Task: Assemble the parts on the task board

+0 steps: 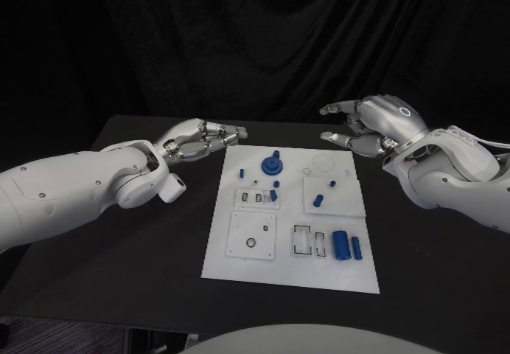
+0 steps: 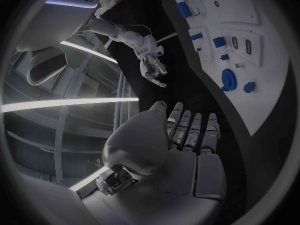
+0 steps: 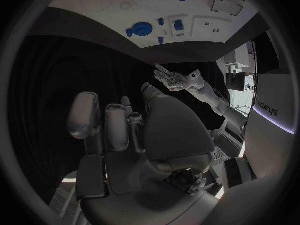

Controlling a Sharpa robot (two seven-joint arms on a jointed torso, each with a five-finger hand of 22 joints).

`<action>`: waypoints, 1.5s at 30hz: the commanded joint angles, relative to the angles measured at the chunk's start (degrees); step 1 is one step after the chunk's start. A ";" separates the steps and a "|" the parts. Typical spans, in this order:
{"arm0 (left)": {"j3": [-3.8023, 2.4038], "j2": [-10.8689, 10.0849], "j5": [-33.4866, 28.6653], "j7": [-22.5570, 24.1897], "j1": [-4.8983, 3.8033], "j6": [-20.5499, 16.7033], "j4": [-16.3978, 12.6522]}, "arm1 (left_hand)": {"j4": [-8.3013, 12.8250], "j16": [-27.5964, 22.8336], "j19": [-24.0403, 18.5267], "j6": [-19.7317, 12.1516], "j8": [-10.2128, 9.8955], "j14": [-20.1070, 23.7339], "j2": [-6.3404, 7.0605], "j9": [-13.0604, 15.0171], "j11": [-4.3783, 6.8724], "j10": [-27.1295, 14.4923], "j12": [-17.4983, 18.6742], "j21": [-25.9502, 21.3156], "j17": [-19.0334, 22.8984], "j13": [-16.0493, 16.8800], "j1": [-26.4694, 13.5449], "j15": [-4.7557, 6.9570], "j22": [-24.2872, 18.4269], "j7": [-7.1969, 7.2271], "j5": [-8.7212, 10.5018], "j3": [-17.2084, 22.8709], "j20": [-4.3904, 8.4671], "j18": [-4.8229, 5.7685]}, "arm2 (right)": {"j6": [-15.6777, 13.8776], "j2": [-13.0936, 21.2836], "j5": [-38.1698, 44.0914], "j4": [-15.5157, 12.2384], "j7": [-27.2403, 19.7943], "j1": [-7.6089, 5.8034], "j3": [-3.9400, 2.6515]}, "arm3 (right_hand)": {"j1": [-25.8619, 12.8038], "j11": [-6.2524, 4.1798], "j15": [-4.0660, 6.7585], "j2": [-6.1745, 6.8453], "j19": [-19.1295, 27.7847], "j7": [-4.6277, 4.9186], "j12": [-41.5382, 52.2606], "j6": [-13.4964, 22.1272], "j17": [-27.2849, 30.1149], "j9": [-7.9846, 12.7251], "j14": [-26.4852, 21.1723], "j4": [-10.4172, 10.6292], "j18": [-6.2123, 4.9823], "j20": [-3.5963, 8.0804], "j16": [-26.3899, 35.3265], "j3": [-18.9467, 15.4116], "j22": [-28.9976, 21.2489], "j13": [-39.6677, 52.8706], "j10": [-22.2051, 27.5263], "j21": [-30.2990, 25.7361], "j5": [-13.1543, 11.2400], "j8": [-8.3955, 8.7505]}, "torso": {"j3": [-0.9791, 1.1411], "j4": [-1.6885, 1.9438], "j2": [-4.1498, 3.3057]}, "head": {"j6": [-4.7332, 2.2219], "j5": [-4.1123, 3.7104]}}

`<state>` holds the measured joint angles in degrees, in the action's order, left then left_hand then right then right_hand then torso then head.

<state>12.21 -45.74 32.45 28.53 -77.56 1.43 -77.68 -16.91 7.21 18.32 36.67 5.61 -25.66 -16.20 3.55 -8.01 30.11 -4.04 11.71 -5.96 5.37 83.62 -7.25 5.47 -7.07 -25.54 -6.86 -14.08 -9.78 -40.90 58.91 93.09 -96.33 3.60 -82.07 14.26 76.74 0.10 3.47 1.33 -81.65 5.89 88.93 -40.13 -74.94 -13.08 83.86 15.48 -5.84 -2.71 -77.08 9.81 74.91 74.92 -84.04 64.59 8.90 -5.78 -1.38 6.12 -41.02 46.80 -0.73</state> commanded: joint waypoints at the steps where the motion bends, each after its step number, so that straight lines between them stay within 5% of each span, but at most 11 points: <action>1: -0.06 1.36 11.72 -1.99 -0.15 1.16 0.82 | 0.01 2.62 5.73 2.21 0.50 -6.73 -0.62 0.21 -0.88 5.63 -0.74 3.37 -1.98 1.57 0.04 -0.71 1.33 0.10 -0.40 0.99 -0.28 -0.72 | -0.60 -0.04 -0.16 0.73 0.56 0.18 -0.02 | 0.01 0.18 0.11 -0.74 -0.56 0.04 0.38 -0.68 -2.48 0.11 3.37 0.37 0.94 0.05 -0.43 0.08 5.49 14.33 -5.14 0.37 0.32 -0.30 | 0.93 -0.65 1.20 | 0.45 0.17; 3: -0.06 2.04 18.34 -2.29 -0.18 -0.54 0.69 | 0.05 7.71 11.00 3.98 0.78 -13.32 -0.36 0.29 -1.38 10.13 -2.16 6.23 -4.00 3.38 2.09 -0.88 2.42 0.22 0.39 4.92 -0.95 -0.89 | -0.35 -0.06 -0.16 1.10 0.63 0.36 -0.02 | 0.13 0.21 0.09 -0.78 -0.67 0.10 0.47 -1.03 -2.57 0.17 3.41 0.29 0.97 0.04 -0.51 0.08 5.61 14.42 -5.25 0.57 0.54 -0.41 | 1.46 -0.91 1.66 | 0.83 0.31; 6: -0.07 2.62 27.46 -4.34 -0.35 -2.61 -0.44 | 0.30 19.26 24.32 8.46 2.20 -23.99 2.12 0.79 0.36 21.01 -6.86 14.22 -9.78 8.95 6.20 1.22 6.26 -0.55 3.37 9.54 1.38 -0.69 | 0.10 -0.32 -0.16 1.68 0.86 0.62 -0.02 | 0.16 0.24 0.08 -0.82 -0.75 0.15 0.58 -1.31 -2.65 0.21 3.45 0.28 1.01 0.04 -0.60 0.06 5.71 14.54 -5.38 0.74 0.65 -0.50 | 2.50 -1.61 2.46 | 1.56 0.82; 9: -0.08 3.08 33.84 -9.48 -1.00 -2.85 -2.26 | 0.00 30.85 28.52 9.90 2.18 -26.73 3.73 1.01 1.37 25.94 -12.94 19.48 -17.69 14.54 4.78 2.54 9.65 -0.44 5.65 10.83 3.53 -0.36 | 0.55 -0.80 -0.16 2.22 1.17 0.78 -0.02 | 0.19 0.28 0.05 -0.85 -0.78 0.22 0.64 -1.61 -2.70 0.25 3.47 0.27 1.01 0.03 -0.65 0.03 5.75 14.61 -5.45 0.76 0.72 -0.61 | 2.98 -2.17 2.81 | 1.85 1.24; 12: -0.08 3.45 36.84 -15.78 -1.75 -2.00 -3.89 | 1.50 51.71 29.34 10.32 1.48 -24.72 4.67 1.52 2.24 25.45 -28.20 28.51 -34.11 28.56 0.30 3.33 16.61 -1.31 8.95 12.13 4.74 0.65 | 0.78 -1.02 -0.16 2.41 1.38 0.85 -0.02 | 0.26 0.34 0.01 -0.87 -0.84 0.31 0.67 -2.01 -2.67 0.30 3.48 0.23 1.03 0.00 -0.61 0.00 5.83 14.65 -5.49 0.84 0.83 -0.74 | 3.41 -2.67 3.00 | 2.32 1.50; 13: -0.08 3.54 37.43 -17.68 -1.96 -1.96 -4.34 | 1.94 61.01 27.64 9.97 1.06 -23.66 5.12 2.20 2.51 18.56 -37.02 33.96 -43.36 38.59 -0.21 4.65 21.39 -1.05 8.55 14.47 5.15 1.50 | 0.84 -1.03 -0.16 2.41 1.43 0.87 -0.02 | 0.28 0.35 0.00 -0.87 -0.85 0.32 0.68 -2.07 -2.68 0.31 3.48 0.22 1.03 0.00 -0.62 0.00 5.84 14.66 -5.50 0.85 0.86 -0.76 | 3.46 -2.71 3.02 | 2.40 1.53; 16: -0.08 3.85 38.75 -23.73 -2.49 -3.71 -5.69 | 0.16 75.48 28.03 12.01 3.58 -43.52 4.70 5.25 3.45 38.11 -67.70 44.46 -64.59 66.69 -8.07 4.46 30.19 -1.95 14.53 12.47 6.16 1.41 | 1.06 -0.94 -0.17 2.34 1.66 0.90 -0.02 | 0.36 0.38 -0.02 -0.91 -0.89 0.36 0.70 -2.30 -2.75 0.34 3.51 0.17 1.05 -0.02 -0.69 0.02 5.90 14.68 -5.53 0.94 1.03 -0.83 | 4.19 -3.36 3.26 | 3.20 1.99; 21: -0.09 5.26 42.80 -32.24 -3.00 -5.42 -6.98 | 0.92 82.78 51.04 14.02 10.87 -64.26 6.84 12.01 4.09 59.12 -85.41 66.95 -83.95 84.03 -15.21 5.73 61.85 -0.85 20.32 7.67 6.85 4.99 | 1.64 -0.73 -0.17 2.39 2.08 0.91 -0.02 | 0.44 0.41 -0.05 -0.92 -1.00 0.40 0.91 -2.53 -2.88 0.39 3.54 0.12 1.10 -0.04 -0.82 0.02 6.03 14.90 -5.77 1.20 1.25 -0.88 | 4.55 -3.79 3.41 | 3.20 2.20; 30: -0.09 7.40 45.34 -48.81 -3.37 1.94 -9.28 | 0.49 82.79 62.93 8.23 29.59 -64.34 6.81 37.54 6.86 59.89 -85.96 74.41 -84.04 84.63 -19.94 8.47 75.79 2.16 18.59 5.17 8.74 7.33 | 2.81 -0.87 -0.17 2.72 2.26 0.93 -0.02 | 0.21 0.53 -0.14 -1.20 -1.12 0.56 1.07 -3.43 -2.85 0.59 3.56 0.36 1.13 -0.11 -0.78 -0.05 6.23 15.08 -5.96 1.38 2.13 -1.10 | 5.64 -5.17 3.72 | 3.20 3.07; 36: -0.09 9.20 41.38 -57.02 -3.42 6.01 -8.64 | 0.39 82.79 64.17 8.67 32.40 -64.34 7.00 44.43 7.87 59.89 -85.96 74.67 -84.04 84.63 -23.27 9.53 76.78 3.23 19.59 3.74 9.76 7.57 | 3.29 -0.85 -0.17 2.92 2.53 0.94 -0.02 | 0.16 0.56 -0.16 -1.22 -1.16 0.60 1.07 -3.63 -2.94 0.65 3.58 0.39 1.15 -0.13 -0.86 -0.08 6.29 15.08 -5.96 1.46 2.41 -1.13 | 5.96 -5.31 3.71 | 3.20 3.40; 45: -0.08 11.00 31.07 -62.85 -3.42 8.53 -7.29 | 0.49 82.79 64.92 10.75 31.59 -64.34 6.62 46.59 8.70 59.89 -85.96 74.80 -84.04 84.63 -25.23 10.35 77.34 4.02 19.11 3.00 10.54 7.70 | 3.91 -1.11 -0.17 3.23 2.84 1.04 -0.02 | 0.21 0.60 -0.20 -1.26 -1.17 0.65 1.07 -3.87 -2.90 0.76 3.57 0.34 1.14 -0.16 -0.82 -0.06 6.34 15.08 -5.96 1.45 2.92 -1.14 | 6.35 -5.19 3.62 | 3.20 3.34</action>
<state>12.18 -35.00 70.12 -29.70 -80.84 7.03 -85.10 -16.52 89.85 82.97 47.19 37.33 -83.85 -9.41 50.09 0.28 84.06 -89.86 86.30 -74.95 74.97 58.91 2.77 74.94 -2.99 -6.21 -3.62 -3.50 -2.57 -37.74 57.78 92.74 -93.21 5.12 -81.18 14.29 76.97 0.32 3.47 0.51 -82.42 6.51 89.70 -43.79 -74.92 -12.37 83.86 15.48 -5.84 -2.66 -77.67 9.81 74.90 74.90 -83.82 65.71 11.55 -6.54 4.80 0.97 -37.33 50.01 2.48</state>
